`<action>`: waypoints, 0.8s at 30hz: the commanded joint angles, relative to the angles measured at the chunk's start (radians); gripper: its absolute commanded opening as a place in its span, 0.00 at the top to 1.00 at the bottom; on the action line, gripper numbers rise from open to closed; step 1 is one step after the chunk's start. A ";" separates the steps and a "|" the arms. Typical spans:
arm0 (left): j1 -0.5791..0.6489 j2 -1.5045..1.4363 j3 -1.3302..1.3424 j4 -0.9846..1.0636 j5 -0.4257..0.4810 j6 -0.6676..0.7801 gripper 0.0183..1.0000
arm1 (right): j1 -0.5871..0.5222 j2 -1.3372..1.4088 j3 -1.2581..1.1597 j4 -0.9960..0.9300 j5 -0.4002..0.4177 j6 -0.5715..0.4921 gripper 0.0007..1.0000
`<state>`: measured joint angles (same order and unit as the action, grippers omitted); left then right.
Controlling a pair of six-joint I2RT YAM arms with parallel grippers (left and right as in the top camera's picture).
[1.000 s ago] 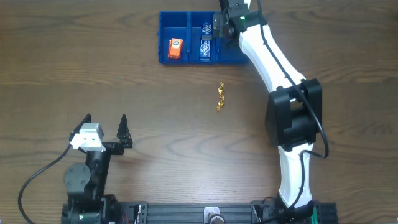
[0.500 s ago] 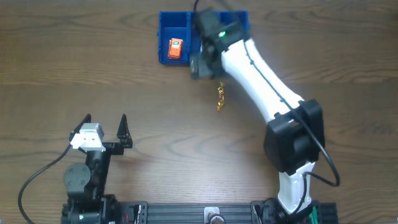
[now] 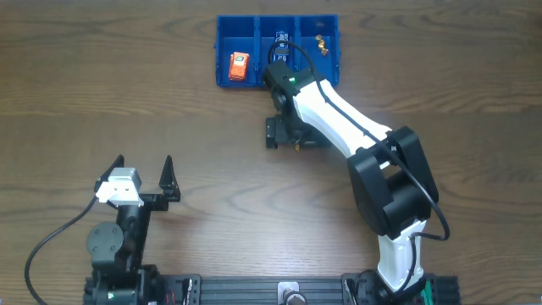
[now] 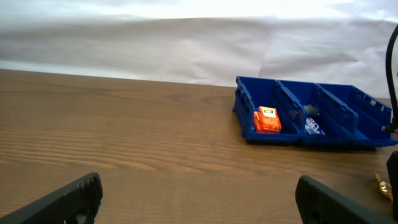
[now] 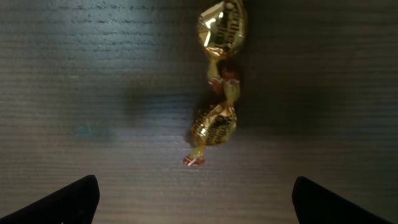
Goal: Sort Candies Into Trays
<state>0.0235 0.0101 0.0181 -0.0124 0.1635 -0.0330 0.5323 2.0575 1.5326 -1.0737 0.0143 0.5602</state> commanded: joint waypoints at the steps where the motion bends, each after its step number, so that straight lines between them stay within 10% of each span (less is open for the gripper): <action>1: 0.002 -0.006 -0.013 -0.047 0.036 -0.012 0.00 | -0.022 0.003 -0.035 0.042 -0.018 0.020 0.00; 24: 0.002 -0.006 -0.013 -0.047 0.036 -0.012 0.00 | -0.063 0.033 -0.043 0.100 -0.021 0.024 0.37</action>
<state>0.0235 0.0101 0.0181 -0.0124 0.1635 -0.0330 0.4808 2.0712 1.4963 -0.9749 -0.0086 0.5774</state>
